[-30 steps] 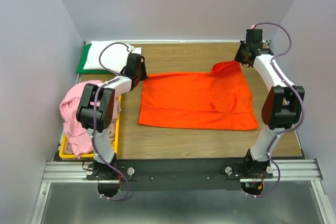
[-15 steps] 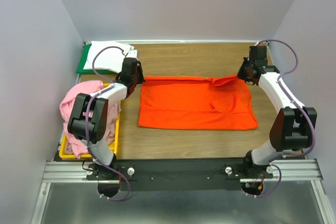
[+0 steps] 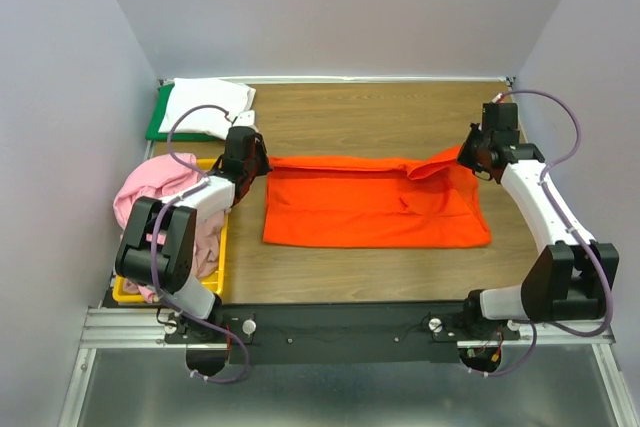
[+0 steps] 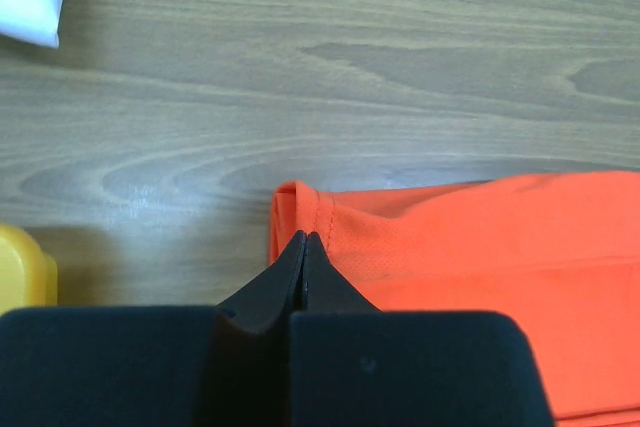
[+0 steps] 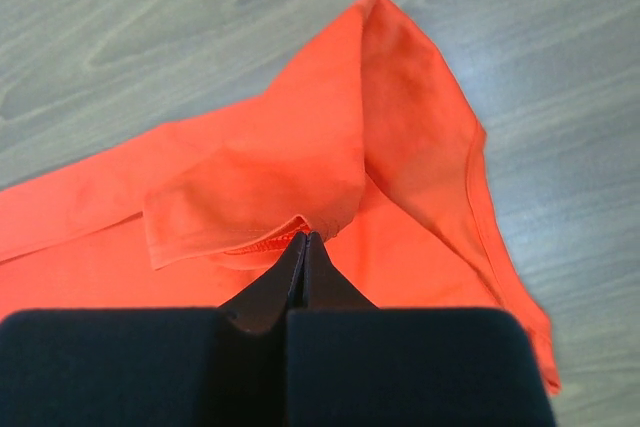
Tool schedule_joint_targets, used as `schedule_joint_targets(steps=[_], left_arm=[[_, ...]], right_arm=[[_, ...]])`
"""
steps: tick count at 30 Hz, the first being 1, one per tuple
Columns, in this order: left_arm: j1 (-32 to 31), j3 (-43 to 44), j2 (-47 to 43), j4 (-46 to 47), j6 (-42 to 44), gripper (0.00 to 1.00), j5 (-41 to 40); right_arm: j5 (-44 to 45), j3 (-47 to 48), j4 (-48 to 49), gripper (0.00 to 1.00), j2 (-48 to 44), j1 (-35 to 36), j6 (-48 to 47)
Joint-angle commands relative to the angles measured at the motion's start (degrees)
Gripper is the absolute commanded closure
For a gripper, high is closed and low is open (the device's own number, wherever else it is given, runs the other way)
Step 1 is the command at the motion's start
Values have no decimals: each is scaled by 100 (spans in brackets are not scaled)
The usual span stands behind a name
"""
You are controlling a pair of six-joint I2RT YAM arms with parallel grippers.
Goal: Fold and stack the t-shirts
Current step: Fold the tshirt
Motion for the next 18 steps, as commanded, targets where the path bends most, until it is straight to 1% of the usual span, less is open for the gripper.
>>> schedule_joint_targets(steps=[1, 7, 18], left_arm=[[44, -252, -377, 158, -95, 100, 56], [44, -542, -623, 167, -165, 100, 118], [35, -1069, -1115, 194, -306, 100, 179]], right_arm=[[33, -261, -351, 100, -369, 26, 97], [-99, -437, -509, 100, -572, 26, 158], [41, -683, -773, 100, -967, 52, 193]])
